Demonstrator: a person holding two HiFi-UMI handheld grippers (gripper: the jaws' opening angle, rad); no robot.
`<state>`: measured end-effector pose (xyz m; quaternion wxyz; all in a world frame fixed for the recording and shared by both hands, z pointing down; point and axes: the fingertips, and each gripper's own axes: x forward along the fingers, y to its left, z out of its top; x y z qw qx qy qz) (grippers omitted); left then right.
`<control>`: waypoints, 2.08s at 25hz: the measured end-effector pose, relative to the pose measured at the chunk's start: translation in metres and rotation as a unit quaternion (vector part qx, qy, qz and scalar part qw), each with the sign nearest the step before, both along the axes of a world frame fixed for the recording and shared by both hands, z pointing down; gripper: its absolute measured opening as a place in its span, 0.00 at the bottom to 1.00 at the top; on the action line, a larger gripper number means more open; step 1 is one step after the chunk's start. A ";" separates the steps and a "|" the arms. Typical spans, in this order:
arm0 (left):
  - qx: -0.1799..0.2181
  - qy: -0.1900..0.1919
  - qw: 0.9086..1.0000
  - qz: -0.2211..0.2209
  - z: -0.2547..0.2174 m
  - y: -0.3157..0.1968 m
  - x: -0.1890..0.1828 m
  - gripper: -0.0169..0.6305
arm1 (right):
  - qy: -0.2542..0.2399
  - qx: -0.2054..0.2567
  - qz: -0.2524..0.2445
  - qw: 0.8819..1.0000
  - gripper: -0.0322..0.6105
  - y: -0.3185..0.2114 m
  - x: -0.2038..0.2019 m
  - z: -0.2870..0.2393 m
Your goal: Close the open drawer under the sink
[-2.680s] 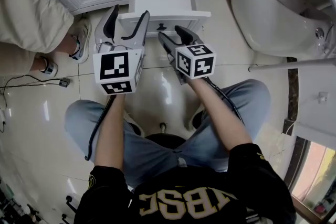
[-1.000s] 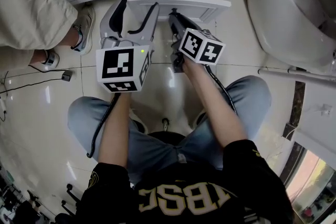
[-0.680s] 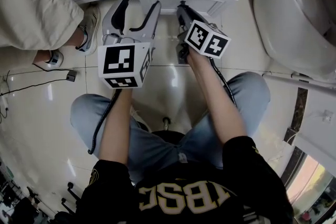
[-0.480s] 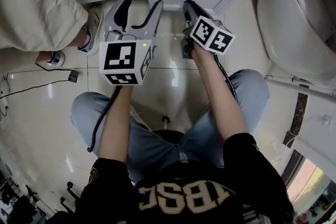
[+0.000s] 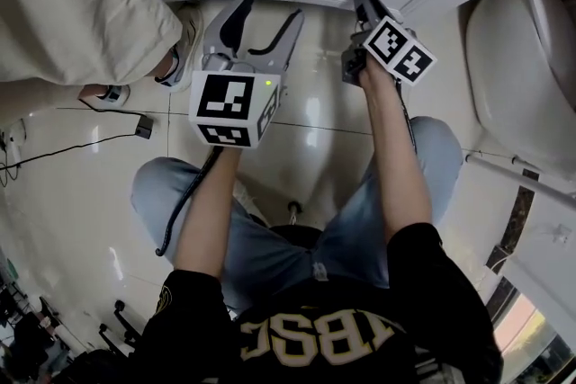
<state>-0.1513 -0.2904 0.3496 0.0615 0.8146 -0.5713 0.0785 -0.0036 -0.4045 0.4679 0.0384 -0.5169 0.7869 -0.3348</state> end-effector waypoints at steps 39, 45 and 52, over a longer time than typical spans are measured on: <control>0.076 -0.002 0.997 0.008 -0.069 0.067 0.038 0.47 | 0.206 0.262 -0.031 0.942 0.43 0.133 0.032 -0.176; 0.093 -0.009 0.996 0.013 -0.085 0.098 0.056 0.47 | 0.201 0.271 0.001 0.942 0.56 0.174 0.061 -0.195; 0.104 -0.011 0.994 0.013 -0.092 0.130 0.069 0.47 | 0.234 0.279 0.024 0.931 0.68 0.213 0.090 -0.213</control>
